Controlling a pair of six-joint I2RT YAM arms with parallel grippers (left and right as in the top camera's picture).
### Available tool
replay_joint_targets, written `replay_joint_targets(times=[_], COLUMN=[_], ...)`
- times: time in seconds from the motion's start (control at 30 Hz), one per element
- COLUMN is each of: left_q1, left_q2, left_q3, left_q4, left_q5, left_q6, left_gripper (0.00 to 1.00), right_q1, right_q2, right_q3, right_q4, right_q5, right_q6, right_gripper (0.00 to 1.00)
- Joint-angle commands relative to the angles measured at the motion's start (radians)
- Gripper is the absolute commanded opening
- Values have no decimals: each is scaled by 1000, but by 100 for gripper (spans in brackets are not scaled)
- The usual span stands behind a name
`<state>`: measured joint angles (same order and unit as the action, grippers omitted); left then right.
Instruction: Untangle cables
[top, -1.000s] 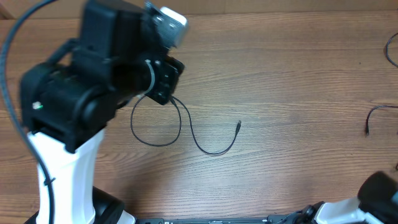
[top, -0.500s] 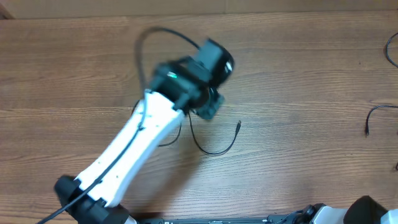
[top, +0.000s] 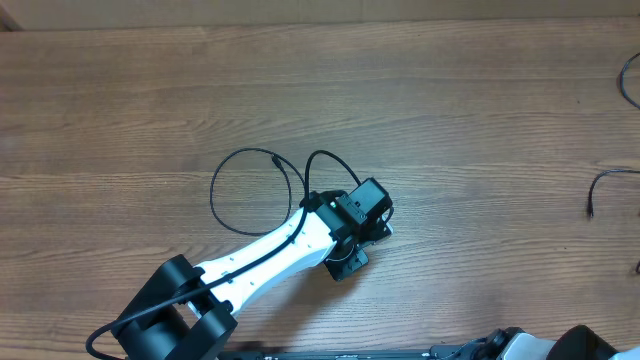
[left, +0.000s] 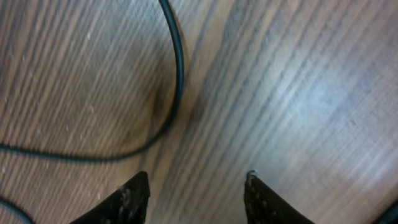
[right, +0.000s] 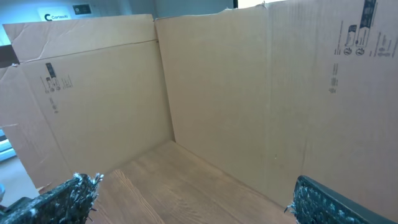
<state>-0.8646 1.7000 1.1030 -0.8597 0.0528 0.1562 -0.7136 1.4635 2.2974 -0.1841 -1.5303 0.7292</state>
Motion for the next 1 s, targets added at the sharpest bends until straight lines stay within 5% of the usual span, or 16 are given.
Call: replay_joint_targets(times=[0.0, 0.23, 0.5, 0.67, 0.77, 0.97], left_q1=[-3, -2, 16, 18, 18, 35], left_q2=[-7, 2, 43, 92, 115, 67], left_q3=[-44, -134, -182, -182, -182, -37], left_q4=[101, 308, 401, 418, 425, 329], left_q5=[18, -17, -10, 1, -2, -137], left_q6=[105, 174, 169, 160, 148, 37], left_gripper=[53, 65, 36, 42, 4, 4], right_q1=[-4, 6, 6, 6, 6, 6], right_q2=[-37, -93, -135, -142, -142, -114], right_q3=[9, 9, 9, 9, 8, 1], right_q4=[4, 7, 19, 17, 13, 9], right_q5=[-39, -39, -39, -39, -39, -39], right_q6=[31, 30, 30, 31, 34, 2], right_gripper=[100, 100, 100, 100, 100, 100])
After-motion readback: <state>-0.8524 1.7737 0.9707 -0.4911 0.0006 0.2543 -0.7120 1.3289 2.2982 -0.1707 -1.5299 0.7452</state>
